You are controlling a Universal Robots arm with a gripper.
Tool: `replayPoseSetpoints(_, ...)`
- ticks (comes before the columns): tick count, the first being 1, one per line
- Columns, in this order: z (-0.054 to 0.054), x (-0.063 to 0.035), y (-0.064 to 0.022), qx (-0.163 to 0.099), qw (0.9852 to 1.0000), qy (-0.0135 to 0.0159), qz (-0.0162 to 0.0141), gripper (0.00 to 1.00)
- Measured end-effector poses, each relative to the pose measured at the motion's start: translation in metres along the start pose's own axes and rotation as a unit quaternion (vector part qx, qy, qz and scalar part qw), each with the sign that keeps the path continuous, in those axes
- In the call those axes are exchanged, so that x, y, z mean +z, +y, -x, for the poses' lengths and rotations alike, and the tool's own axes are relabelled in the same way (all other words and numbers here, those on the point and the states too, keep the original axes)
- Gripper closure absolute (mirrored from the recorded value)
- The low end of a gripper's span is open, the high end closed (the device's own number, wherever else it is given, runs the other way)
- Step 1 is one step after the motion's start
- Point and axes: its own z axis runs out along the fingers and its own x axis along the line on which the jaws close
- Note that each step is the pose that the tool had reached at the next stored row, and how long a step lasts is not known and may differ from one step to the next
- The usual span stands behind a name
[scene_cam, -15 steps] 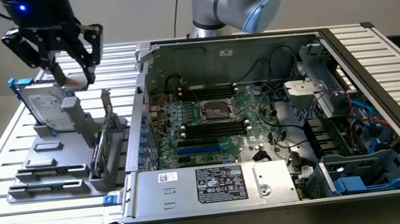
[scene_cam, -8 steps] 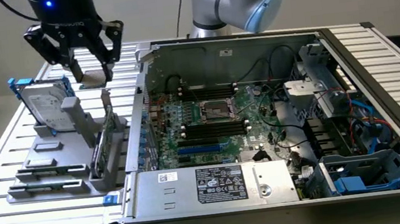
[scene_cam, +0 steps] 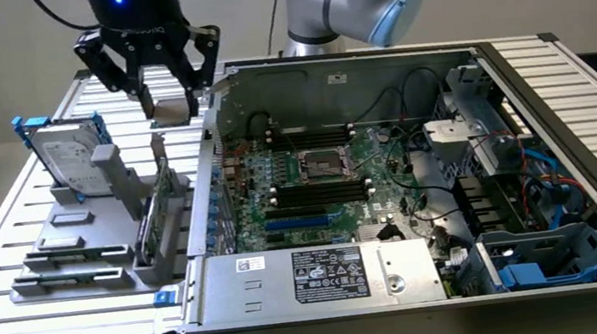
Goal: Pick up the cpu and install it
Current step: 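Pick up the cpu and move it towards the insertion slot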
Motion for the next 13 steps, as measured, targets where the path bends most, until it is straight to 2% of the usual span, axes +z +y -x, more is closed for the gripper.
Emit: replayPoseSetpoints(13, 0.059, -0.0020, 0.0052, 0.000, 1.0000, 0.0001, 0.0037, 0.45)
